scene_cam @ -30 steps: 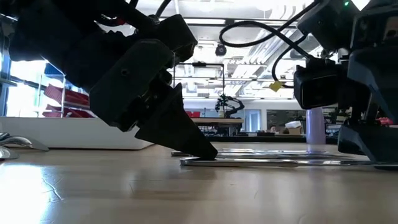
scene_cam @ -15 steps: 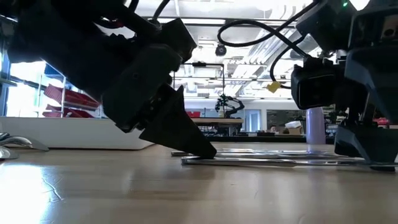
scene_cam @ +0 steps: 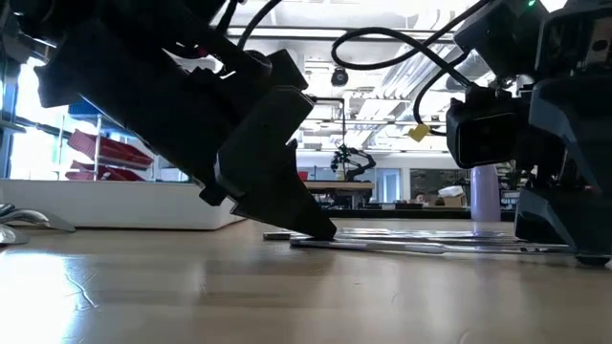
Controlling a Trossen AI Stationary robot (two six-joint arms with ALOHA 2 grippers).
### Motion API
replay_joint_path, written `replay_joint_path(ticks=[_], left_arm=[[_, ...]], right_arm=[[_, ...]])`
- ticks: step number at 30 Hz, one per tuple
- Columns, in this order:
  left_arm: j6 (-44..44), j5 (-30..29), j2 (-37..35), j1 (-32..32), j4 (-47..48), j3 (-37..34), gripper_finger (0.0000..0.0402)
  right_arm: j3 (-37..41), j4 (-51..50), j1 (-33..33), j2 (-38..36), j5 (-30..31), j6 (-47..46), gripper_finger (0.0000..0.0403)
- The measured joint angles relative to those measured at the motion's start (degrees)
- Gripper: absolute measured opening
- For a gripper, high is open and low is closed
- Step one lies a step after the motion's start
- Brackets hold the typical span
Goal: Sort silverware
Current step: Put the knife in the silverware tray
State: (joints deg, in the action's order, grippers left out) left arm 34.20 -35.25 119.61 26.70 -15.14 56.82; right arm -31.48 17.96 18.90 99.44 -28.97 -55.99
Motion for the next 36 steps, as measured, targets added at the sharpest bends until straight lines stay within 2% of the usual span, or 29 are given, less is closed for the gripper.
replay_joint_path(ticks=[7, 18, 22, 33, 36], left_arm=[[2.33, -0.45, 0.00, 0.00, 0.07, 0.00, 0.0000], [9.13, -2.18, 0.03, 2.00, 1.17, 0.00, 0.0000], [11.28, -2.09, -0.01, 2.63, 2.75, 0.05, 0.0000], [27.96, -0.64, -0.43, 6.88, 8.01, 0.28, 0.0000], [30.25, -0.79, -0.44, 7.34, 8.07, 0.28, 0.0000]], right_arm=[[0.13, 0.71, 0.00, 0.00, 1.34, -1.10, 0.0158], [0.22, 1.97, -0.04, 0.00, 3.10, -0.67, 0.0156], [0.22, 1.93, -0.13, 0.00, 0.50, 0.13, 0.0156], [0.22, 1.42, 0.92, 0.02, -0.16, -0.40, 0.0156], [0.09, 1.34, 0.91, 0.02, 0.48, -1.10, 0.0156]])
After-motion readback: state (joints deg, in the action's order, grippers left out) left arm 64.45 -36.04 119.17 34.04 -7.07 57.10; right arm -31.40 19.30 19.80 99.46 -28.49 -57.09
